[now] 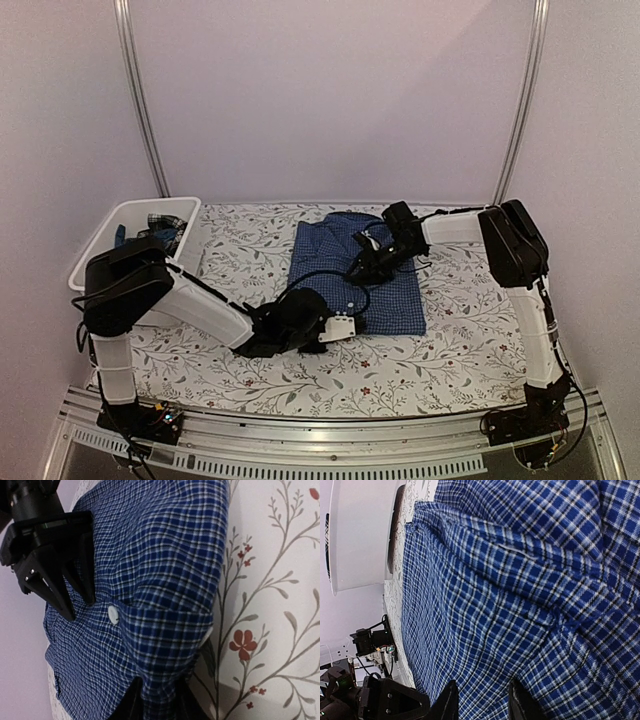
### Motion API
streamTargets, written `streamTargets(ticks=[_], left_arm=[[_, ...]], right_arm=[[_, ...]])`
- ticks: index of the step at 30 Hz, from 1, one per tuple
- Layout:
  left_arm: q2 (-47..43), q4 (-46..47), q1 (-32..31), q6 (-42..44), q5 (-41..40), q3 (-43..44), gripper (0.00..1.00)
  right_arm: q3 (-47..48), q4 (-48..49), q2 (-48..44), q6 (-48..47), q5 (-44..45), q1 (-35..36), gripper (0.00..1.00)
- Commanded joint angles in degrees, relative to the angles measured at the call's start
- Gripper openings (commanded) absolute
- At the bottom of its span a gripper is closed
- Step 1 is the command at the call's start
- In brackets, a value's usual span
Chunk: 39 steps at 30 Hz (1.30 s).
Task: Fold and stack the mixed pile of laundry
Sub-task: Pick up the 2/3-rectangle-folded shirt from the center of the board, then fold the 2/3-rectangle-folded shirt at the center of the board.
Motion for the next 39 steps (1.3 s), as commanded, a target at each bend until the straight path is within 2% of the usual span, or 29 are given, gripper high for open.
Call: streamTargets(ticks=[1,2,3,7,14,18,23,29,34,39], left_arm=[[1.55,4.12,-0.2,4.09,-3.67,2.77,0.09],[0.88,3.14,-0.27,3.74,-3.29,3.08,0.01],[-0.21,1.63,-0.44,3.3,-2.64,3.13,0.0],[-7.88,-8.87,-1.18,-1.06,4.46,2.35,0.0],[-20.85,-30.65,-4.41,-10.62,20.01,1.23,0.0],[-24.43,-39.46,-5.32,-15.2,26.79,3.27,0.0],[-26.62,-48.17,-5.26,-17.79,29.79,6.82,0.0],[-25.24,-56.86,-4.47,-20.22,31.14,14.12,0.0],[-24.9,-60.72,-2.93,-20.34,32.55,19.3,0.0],[-25.53,-61.79,0.63,-20.53,34.03,23.2,0.0]], right_arm=[[-0.45,-2.93,3.07,-2.56,3.2,0.61,0.33],[-0.8,-3.18,3.06,-2.85,3.21,0.89,0.33],[-1.12,-3.56,2.89,-3.1,3.36,1.08,0.33],[-2.89,-5.57,0.08,-4.76,2.75,2.27,0.34],[-2.74,-7.38,-12.41,-5.65,0.87,0.89,0.47],[-0.8,-10.28,-12.26,-8.02,-2.6,1.48,0.47],[-3.15,-11.16,-8.37,-11.65,-4.98,6.99,0.41],[-10.98,-8.15,-6.84,-13.67,-4.89,12.59,0.36],[-13.56,-7.6,-5.34,-14.0,-5.01,16.44,0.34],[-15.87,-7.97,-8.31,-14.31,-6.5,21.17,0.35]])
